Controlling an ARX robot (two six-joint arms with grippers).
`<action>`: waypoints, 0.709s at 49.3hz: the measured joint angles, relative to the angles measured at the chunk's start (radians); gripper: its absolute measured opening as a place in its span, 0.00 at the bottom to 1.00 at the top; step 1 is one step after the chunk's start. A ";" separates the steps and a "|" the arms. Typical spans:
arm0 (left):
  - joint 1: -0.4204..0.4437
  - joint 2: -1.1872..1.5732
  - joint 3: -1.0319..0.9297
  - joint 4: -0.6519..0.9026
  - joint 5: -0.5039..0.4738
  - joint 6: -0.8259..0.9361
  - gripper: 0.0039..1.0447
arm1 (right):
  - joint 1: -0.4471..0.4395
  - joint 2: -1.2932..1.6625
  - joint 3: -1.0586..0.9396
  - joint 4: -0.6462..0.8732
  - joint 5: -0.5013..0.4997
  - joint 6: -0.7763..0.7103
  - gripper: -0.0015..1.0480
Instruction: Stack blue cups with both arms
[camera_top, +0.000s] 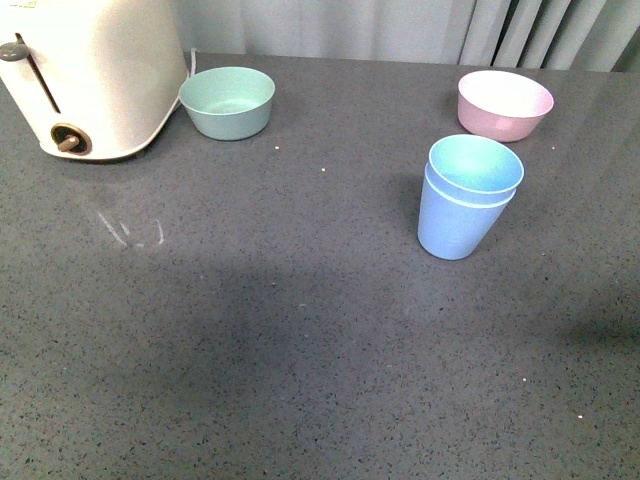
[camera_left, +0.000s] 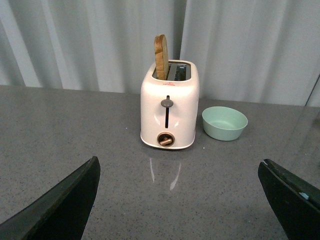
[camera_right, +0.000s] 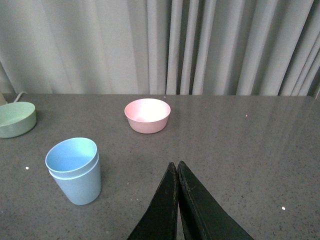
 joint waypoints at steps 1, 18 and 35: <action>0.000 0.000 0.000 0.000 0.000 0.000 0.92 | 0.000 -0.012 0.000 -0.012 0.000 0.000 0.02; 0.000 0.000 0.000 0.000 0.000 0.000 0.92 | 0.000 -0.115 0.000 -0.114 0.000 0.000 0.02; 0.000 0.000 0.000 0.000 0.000 0.000 0.92 | 0.000 -0.328 0.001 -0.334 0.000 0.000 0.02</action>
